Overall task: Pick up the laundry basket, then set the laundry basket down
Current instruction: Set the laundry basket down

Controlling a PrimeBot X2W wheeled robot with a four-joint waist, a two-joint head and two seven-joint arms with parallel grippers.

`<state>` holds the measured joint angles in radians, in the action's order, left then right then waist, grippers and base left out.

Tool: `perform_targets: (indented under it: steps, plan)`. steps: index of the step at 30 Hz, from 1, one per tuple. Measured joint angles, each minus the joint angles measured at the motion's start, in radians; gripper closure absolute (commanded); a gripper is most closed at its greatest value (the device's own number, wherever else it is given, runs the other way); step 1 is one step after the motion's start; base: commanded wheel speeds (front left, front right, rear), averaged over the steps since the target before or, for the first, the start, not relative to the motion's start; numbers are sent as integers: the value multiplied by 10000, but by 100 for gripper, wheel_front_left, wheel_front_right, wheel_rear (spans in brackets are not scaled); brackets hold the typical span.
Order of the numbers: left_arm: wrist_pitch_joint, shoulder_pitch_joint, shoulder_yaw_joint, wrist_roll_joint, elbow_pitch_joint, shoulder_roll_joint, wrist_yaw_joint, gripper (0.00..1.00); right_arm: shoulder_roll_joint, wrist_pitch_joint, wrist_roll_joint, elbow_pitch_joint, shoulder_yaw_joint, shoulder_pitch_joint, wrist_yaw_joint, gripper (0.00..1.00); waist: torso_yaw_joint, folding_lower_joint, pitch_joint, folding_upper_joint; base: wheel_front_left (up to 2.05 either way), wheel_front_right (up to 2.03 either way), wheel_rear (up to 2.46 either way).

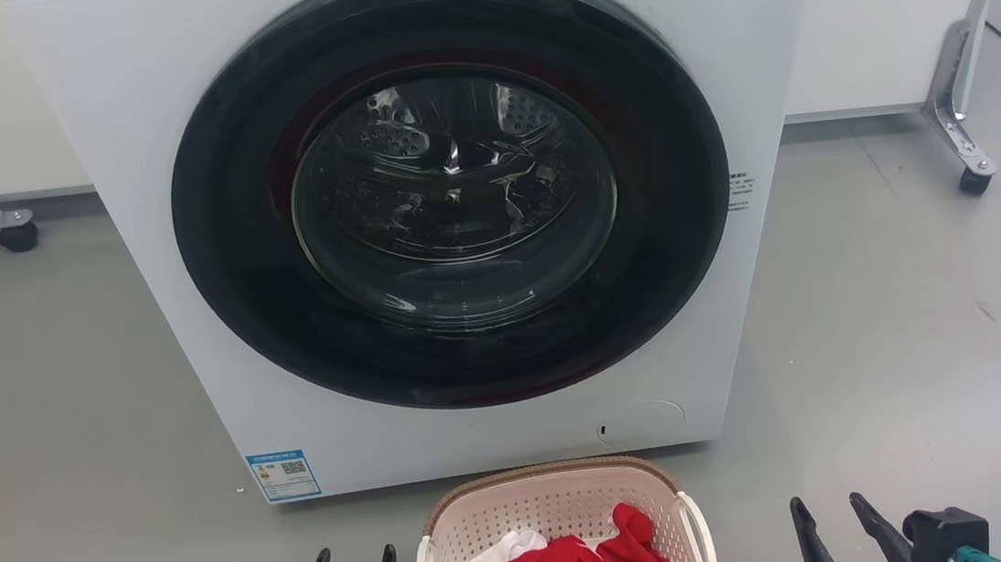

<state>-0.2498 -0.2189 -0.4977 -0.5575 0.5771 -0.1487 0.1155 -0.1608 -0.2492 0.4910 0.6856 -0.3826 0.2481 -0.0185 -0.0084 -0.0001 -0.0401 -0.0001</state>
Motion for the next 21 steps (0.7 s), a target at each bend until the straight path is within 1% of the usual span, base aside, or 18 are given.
perform_targets:
  steps: [1,4,7,14,19,21]
  plan:
    - [2,310,119,127,-422,-67,2,0,-29,0,-82,-389,25,-249,-94,0,20,0,-52,1,0,0,0]
    - [0,741,328,268,-1009,-109,52,0,-56,0,-232,-984,61,-577,-234,0,37,0,-78,1,0,0,0]
    - [0,956,464,362,-1327,-119,77,0,-77,0,-353,-1344,77,-808,-272,0,40,2,-85,1,0,0,0]
    - [0,1796,1074,759,-2205,-123,88,0,-178,0,-535,-2431,194,-1573,-529,0,26,1,-79,1,0,0,0]
    - [0,2291,1668,1135,-2569,-8,88,0,-305,0,-619,-3064,422,-2012,-706,0,17,1,-58,2,0,0,0]
    - [0,2393,1820,1335,-2731,65,88,0,-336,-2,-663,-3308,512,-2183,-711,0,19,1,-48,2,0,0,0]
